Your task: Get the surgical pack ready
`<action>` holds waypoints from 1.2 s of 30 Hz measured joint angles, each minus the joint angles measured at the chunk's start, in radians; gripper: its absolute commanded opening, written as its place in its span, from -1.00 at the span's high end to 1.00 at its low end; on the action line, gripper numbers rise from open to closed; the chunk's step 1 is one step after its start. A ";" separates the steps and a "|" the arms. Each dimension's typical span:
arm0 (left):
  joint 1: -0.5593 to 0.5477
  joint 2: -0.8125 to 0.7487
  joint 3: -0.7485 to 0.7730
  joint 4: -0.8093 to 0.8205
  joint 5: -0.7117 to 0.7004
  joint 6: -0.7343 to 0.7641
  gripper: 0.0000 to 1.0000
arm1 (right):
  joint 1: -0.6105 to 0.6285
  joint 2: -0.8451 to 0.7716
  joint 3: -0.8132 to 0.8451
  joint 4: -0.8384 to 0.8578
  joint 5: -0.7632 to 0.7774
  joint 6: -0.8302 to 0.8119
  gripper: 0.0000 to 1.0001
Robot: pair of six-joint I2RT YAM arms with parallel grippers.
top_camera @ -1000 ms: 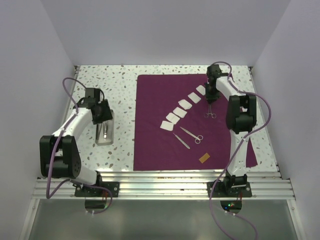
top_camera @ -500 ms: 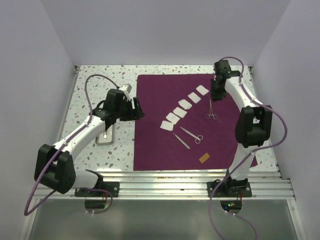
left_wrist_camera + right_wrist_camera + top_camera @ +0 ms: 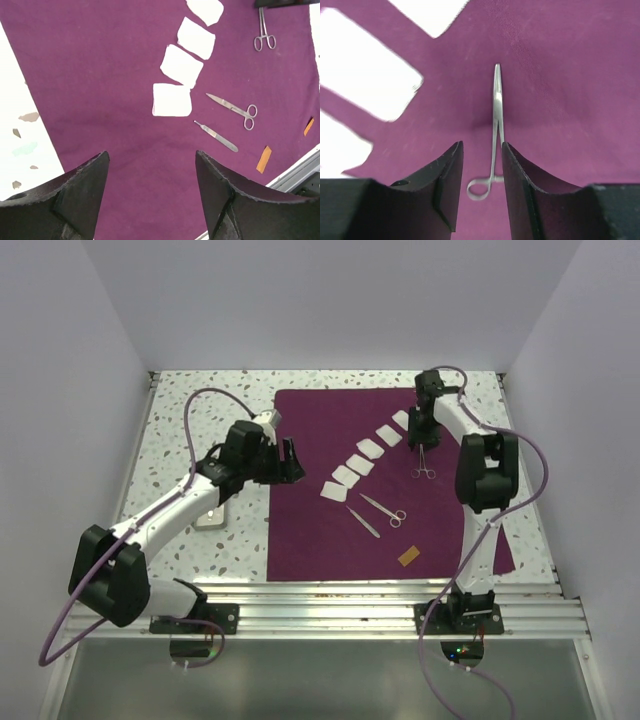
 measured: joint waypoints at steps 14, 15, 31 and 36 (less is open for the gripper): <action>0.000 0.090 0.096 -0.002 -0.002 0.063 -0.47 | 0.000 0.115 0.150 0.000 0.064 -0.021 0.31; 0.000 0.094 0.096 -0.002 -0.002 0.064 -0.47 | 0.000 0.130 0.169 0.000 0.066 -0.021 0.31; 0.000 0.100 0.096 -0.002 0.037 0.071 -0.48 | 0.000 0.144 0.141 0.020 0.066 -0.024 0.32; 0.002 0.100 0.096 -0.002 0.068 0.071 -0.47 | -0.008 0.095 0.053 0.081 0.059 -0.013 0.32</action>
